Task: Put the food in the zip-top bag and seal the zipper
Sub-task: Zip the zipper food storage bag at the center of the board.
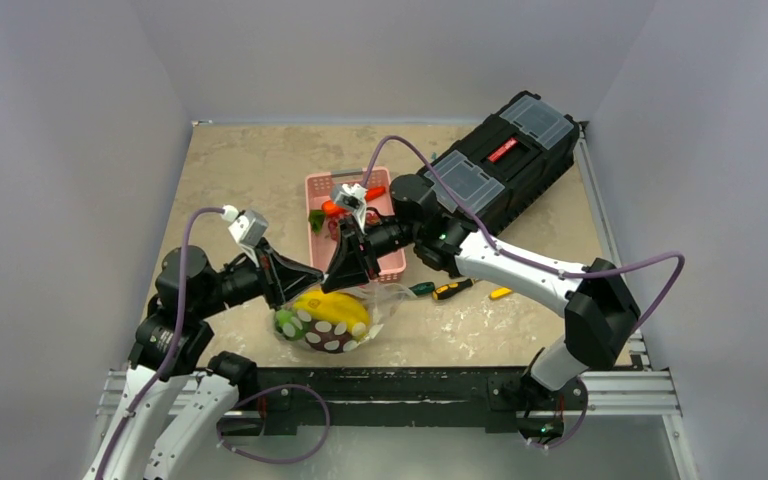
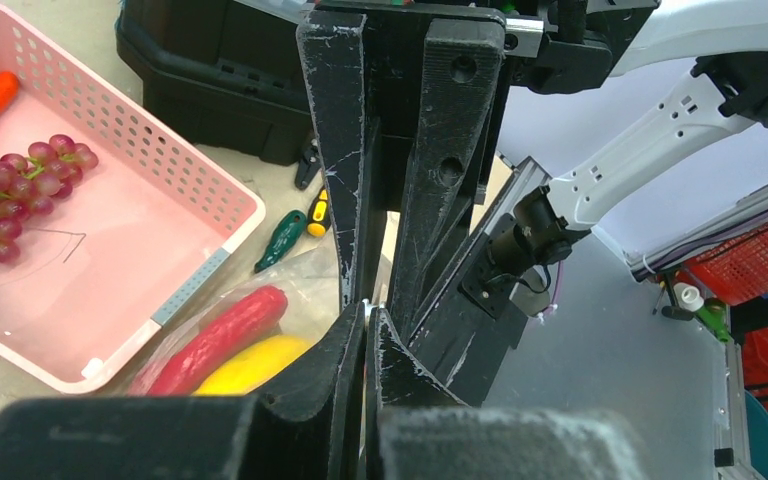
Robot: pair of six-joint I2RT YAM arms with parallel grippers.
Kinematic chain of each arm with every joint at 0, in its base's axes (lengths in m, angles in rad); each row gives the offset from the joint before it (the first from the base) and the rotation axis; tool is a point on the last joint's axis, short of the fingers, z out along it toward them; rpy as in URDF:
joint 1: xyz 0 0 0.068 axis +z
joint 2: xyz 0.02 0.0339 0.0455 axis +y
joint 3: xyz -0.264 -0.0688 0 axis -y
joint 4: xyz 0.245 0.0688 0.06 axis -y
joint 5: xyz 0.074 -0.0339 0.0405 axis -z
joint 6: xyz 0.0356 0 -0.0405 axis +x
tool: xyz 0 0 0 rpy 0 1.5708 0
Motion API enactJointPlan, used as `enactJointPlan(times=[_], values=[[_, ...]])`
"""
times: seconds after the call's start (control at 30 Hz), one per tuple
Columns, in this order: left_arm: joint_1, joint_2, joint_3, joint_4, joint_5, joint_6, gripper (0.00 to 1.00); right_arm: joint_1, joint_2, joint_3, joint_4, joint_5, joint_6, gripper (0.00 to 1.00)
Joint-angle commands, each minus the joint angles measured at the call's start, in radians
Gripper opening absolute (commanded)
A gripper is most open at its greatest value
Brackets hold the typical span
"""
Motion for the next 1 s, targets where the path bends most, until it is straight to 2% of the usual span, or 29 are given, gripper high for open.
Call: enactJointPlan(times=[0.0,0.1,0.3,0.4,0.7,0.73,0.83,0.97], values=[[0.004,-0.007,0.008,0.019,-0.016,0.005,0.00,0.003,-0.005,0.052,0.022,-0.014,-0.002,0.11],[0.004,-0.012,0.011,0.008,-0.028,0.011,0.00,0.003,-0.004,0.053,0.022,-0.009,-0.001,0.01],[0.004,-0.010,0.015,-0.004,-0.026,0.021,0.00,0.003,0.007,0.063,0.007,-0.016,-0.003,0.00],[0.004,-0.005,0.013,0.000,-0.024,0.019,0.00,0.003,0.007,0.069,0.011,-0.007,0.004,0.14],[0.004,-0.003,0.018,-0.008,-0.010,0.019,0.00,0.003,0.014,0.080,-0.005,-0.006,-0.006,0.09],[0.005,-0.003,0.019,-0.010,-0.008,0.021,0.00,0.003,0.016,0.081,-0.004,-0.005,-0.003,0.10],[0.004,-0.001,0.025,-0.019,-0.006,0.028,0.00,0.003,0.019,0.085,-0.005,-0.001,-0.001,0.20],[0.004,-0.002,0.025,-0.020,-0.005,0.030,0.00,0.004,0.021,0.093,-0.010,0.003,-0.002,0.21]])
